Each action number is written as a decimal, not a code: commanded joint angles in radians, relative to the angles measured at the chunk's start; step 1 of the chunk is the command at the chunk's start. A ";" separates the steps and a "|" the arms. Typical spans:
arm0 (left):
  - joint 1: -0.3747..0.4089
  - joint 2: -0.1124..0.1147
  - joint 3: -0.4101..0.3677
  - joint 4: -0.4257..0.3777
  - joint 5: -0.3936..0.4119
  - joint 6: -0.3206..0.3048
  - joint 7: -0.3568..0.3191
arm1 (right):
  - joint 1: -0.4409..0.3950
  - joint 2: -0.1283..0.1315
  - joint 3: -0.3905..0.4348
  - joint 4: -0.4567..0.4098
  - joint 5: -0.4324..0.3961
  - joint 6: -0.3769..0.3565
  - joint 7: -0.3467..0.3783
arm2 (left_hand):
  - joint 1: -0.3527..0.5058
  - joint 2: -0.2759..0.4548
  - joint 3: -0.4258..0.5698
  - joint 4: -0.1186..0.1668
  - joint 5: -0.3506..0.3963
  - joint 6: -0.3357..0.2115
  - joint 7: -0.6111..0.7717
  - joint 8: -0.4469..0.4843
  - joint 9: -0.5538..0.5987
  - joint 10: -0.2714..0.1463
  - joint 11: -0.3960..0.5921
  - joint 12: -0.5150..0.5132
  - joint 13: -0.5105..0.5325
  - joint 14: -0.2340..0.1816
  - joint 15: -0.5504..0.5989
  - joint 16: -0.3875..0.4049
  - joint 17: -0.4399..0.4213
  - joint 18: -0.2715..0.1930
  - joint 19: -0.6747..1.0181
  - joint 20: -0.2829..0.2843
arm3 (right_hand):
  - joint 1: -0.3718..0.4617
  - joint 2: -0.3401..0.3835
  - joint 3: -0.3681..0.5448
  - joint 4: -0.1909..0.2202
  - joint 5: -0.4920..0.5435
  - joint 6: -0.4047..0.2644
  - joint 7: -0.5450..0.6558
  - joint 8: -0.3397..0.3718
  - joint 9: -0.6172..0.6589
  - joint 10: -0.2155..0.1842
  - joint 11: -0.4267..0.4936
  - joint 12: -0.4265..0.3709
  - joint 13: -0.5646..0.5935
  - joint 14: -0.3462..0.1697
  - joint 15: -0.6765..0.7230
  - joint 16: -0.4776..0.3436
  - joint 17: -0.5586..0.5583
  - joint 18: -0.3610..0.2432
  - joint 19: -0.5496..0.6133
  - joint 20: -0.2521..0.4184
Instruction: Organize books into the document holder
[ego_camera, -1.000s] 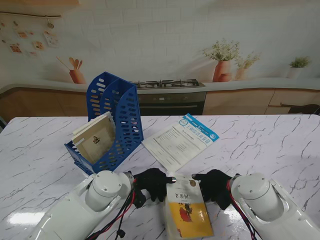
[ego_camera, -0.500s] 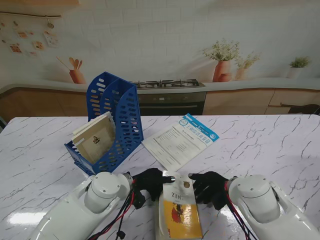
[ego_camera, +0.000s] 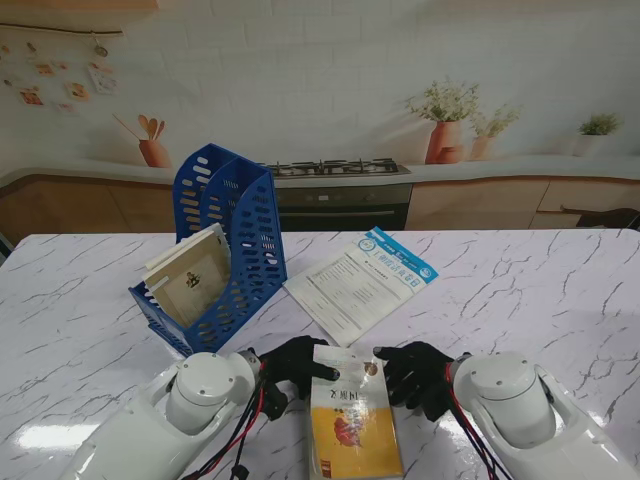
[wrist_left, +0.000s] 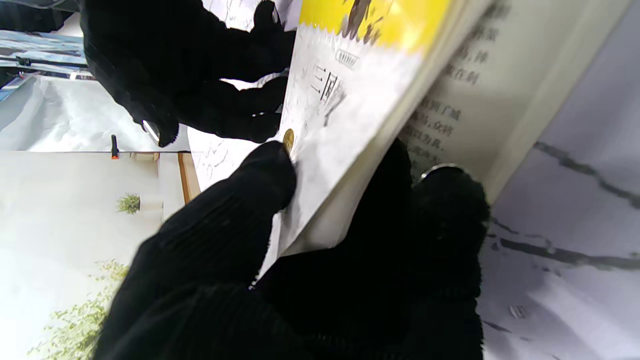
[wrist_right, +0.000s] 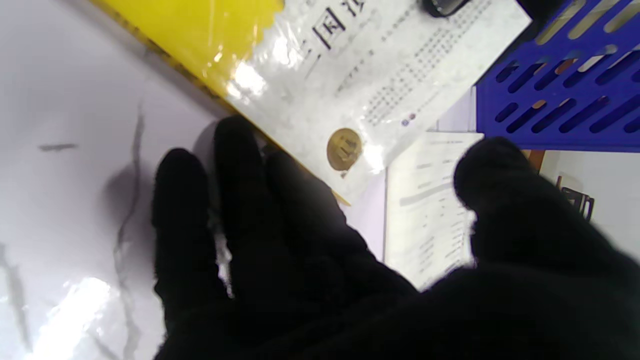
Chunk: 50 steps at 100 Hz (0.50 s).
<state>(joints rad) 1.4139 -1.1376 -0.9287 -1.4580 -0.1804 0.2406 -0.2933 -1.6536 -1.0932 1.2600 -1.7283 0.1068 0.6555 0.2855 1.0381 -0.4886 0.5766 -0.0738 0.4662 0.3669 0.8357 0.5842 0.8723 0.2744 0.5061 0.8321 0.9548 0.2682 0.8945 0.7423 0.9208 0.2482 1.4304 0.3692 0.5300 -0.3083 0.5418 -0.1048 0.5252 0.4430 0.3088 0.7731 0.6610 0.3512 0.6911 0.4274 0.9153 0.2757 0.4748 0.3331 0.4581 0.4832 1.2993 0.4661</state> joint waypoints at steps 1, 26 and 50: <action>0.025 -0.018 0.006 0.007 -0.007 -0.042 -0.004 | -0.030 -0.025 -0.034 0.035 0.002 -0.002 0.009 | 0.085 -0.073 0.117 -0.037 0.000 -0.198 0.208 0.066 0.063 -0.076 -0.032 0.042 0.080 -0.081 0.030 0.031 0.029 -0.178 0.100 -0.044 | 0.003 -0.002 0.002 0.005 -0.004 -0.150 0.002 0.005 -0.035 -0.074 -0.005 0.001 -0.043 -0.087 -0.040 -0.015 -0.074 0.106 -0.026 0.002; 0.063 -0.033 -0.022 -0.010 -0.006 -0.106 0.076 | -0.039 -0.023 -0.028 0.026 -0.050 -0.025 -0.007 | 0.084 -0.102 0.349 -0.019 0.095 -0.335 0.279 0.136 0.160 -0.176 -0.038 0.031 0.113 -0.030 -0.007 0.137 0.048 -0.124 0.132 -0.055 | 0.009 -0.001 -0.007 0.008 0.003 -0.178 0.006 0.011 -0.027 -0.090 -0.001 0.010 -0.031 -0.098 -0.007 0.007 -0.027 0.083 0.031 0.026; 0.095 -0.036 -0.053 -0.041 -0.078 -0.156 0.079 | -0.047 -0.019 -0.021 0.005 -0.116 -0.037 -0.023 | 0.092 -0.067 0.339 -0.007 0.099 -0.346 0.273 0.172 0.154 -0.198 -0.034 0.083 0.091 -0.025 -0.001 0.132 0.022 -0.141 0.125 -0.043 | 0.009 -0.022 0.001 0.008 0.008 -0.198 0.010 0.011 -0.020 -0.103 -0.002 0.020 -0.027 -0.105 0.025 0.026 -0.012 0.074 0.056 0.040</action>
<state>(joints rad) 1.4986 -1.1635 -0.9818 -1.4722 -0.2618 0.1169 -0.1970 -1.6727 -1.1091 1.2465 -1.7417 -0.0091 0.6074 0.2644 1.0367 -0.5896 0.7694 -0.0952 0.5196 0.1913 1.0214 0.7024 0.9960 0.1670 0.4465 0.8875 1.0445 0.2404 0.8865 0.8754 0.9401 0.2393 1.4935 0.3205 0.5419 -0.3083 0.5420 -0.1048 0.5274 0.2875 0.3093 0.7733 0.6567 0.2651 0.6886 0.4500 0.9043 0.1591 0.5271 0.3639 0.4888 0.5569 1.3978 0.4905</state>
